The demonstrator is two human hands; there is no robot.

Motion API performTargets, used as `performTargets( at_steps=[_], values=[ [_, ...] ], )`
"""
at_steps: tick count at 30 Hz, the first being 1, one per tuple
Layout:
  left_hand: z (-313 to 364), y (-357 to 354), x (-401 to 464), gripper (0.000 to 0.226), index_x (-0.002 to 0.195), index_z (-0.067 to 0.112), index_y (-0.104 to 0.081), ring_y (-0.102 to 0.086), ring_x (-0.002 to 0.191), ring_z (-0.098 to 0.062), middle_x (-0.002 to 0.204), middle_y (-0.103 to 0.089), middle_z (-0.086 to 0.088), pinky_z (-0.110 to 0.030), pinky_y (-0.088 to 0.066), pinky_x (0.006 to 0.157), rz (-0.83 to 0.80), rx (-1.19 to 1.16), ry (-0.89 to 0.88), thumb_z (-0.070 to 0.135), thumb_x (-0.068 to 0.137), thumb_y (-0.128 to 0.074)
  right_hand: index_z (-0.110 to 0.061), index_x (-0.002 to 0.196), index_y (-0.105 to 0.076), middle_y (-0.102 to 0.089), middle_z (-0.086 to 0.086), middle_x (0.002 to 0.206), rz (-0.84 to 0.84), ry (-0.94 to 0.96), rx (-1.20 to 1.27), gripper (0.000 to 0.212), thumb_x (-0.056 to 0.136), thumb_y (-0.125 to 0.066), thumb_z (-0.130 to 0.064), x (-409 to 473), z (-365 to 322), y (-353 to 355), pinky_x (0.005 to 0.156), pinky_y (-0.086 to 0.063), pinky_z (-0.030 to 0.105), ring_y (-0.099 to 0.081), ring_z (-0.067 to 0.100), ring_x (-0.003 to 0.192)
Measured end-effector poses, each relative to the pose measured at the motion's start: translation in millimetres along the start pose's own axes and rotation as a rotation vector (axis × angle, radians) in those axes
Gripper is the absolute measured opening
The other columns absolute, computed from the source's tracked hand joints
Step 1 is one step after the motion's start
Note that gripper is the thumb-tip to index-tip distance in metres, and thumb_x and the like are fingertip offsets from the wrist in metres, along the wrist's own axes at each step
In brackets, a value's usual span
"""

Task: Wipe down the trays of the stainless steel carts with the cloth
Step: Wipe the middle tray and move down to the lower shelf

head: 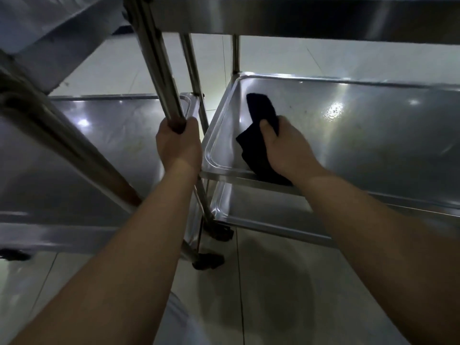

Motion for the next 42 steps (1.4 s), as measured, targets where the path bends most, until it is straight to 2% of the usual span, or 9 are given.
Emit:
performTargets(
  at_steps=[2,7,11,17,21,23,27,35,42],
  values=[
    [3,4,-6,0.005,0.089,0.028,-0.059,-0.066,0.069,-0.009,0.089,-0.072,-0.001,-0.019,-0.046,0.058,-0.009,0.006,0.006,0.028,0.091,-0.064,-0.017,0.119,-0.054,-0.06,-0.004,0.092,-0.05,0.021,-0.058,0.036,0.108,-0.038,-0.047,-5,-5,-11,0.062,-0.038,0.024,-0.054,0.003,0.075],
    [-1,15,-16,0.007,0.092,0.023,-0.062,-0.056,0.046,0.003,0.08,-0.067,0.002,-0.017,-0.046,0.047,-0.028,0.029,0.017,0.03,0.09,-0.064,-0.017,0.118,-0.055,-0.065,0.001,0.096,-0.095,0.071,-0.23,0.04,0.107,-0.036,-0.05,-13,-9,-37,0.083,-0.055,0.046,-0.064,0.022,0.084],
    [-4,22,-21,0.021,0.095,0.011,-0.066,-0.054,0.047,-0.003,0.075,-0.064,-0.003,-0.023,-0.047,0.049,-0.05,0.055,0.012,0.031,0.088,-0.065,-0.018,0.113,-0.056,-0.06,-0.004,0.091,-0.023,0.12,-0.302,0.035,0.107,-0.038,-0.048,-23,-12,-45,0.087,-0.052,0.047,-0.062,0.023,0.087],
    [-5,27,-26,0.029,0.082,0.01,-0.069,-0.062,0.055,-0.008,0.068,-0.069,0.002,-0.024,-0.047,0.055,-0.077,0.083,-0.045,0.038,0.09,-0.07,-0.024,0.132,-0.053,-0.065,-0.003,0.121,-0.01,0.328,-0.368,0.036,0.106,-0.039,-0.046,-40,-18,-65,0.103,-0.043,0.04,-0.057,0.019,0.116],
    [-10,22,-29,0.023,0.079,0.01,-0.068,-0.065,0.056,-0.009,0.065,-0.07,0.0,-0.02,-0.049,0.053,-0.054,0.018,-0.066,0.03,0.09,-0.069,-0.034,0.161,-0.025,-0.026,-0.01,0.168,-0.425,0.352,-0.508,0.056,0.108,-0.017,-0.051,-46,-8,-94,0.127,-0.009,0.044,-0.013,0.018,0.157],
    [-14,21,-26,0.025,0.079,0.007,-0.067,-0.063,0.055,-0.01,0.066,-0.068,-0.004,-0.017,-0.046,0.051,-0.026,0.027,-0.088,0.029,0.091,-0.068,-0.037,0.164,-0.01,-0.005,-0.013,0.171,-0.466,0.36,-0.565,0.057,0.108,-0.012,-0.052,-37,-5,-104,0.128,0.001,0.044,0.004,0.015,0.158],
    [-18,19,-19,0.028,0.078,0.01,-0.067,-0.068,0.061,-0.014,0.068,-0.069,-0.004,-0.02,-0.049,0.056,0.015,0.075,-0.145,0.034,0.092,-0.067,-0.038,0.164,-0.003,0.003,-0.012,0.172,-0.479,0.369,-0.59,0.059,0.107,-0.014,-0.05,-4,-10,-118,0.127,0.004,0.046,0.008,0.017,0.158],
    [-21,18,-16,0.032,0.078,0.006,-0.066,-0.069,0.063,-0.026,0.068,-0.068,-0.012,-0.037,-0.057,0.057,0.057,0.091,-0.157,0.036,0.09,-0.066,-0.033,0.164,-0.006,0.003,-0.008,0.172,-0.354,0.164,-0.633,0.063,0.104,-0.016,-0.049,67,-9,-119,0.127,0.004,0.047,0.005,0.019,0.158],
    [-25,21,-18,0.037,0.072,0.007,-0.062,-0.067,0.061,-0.031,0.065,-0.065,-0.015,-0.046,-0.057,0.057,0.067,0.083,-0.148,0.041,0.085,-0.065,-0.028,0.165,-0.005,0.005,-0.005,0.172,-0.083,-0.329,-0.643,0.064,0.105,-0.016,-0.047,49,99,21,0.127,0.002,0.047,0.004,0.022,0.159]
  ],
)
Point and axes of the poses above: each hand's wrist, its own x-axis towards the middle knuckle, its own y-axis out of the back of the hand, z = x × y, the point moved 2 cm from there along x, towards the middle knuckle
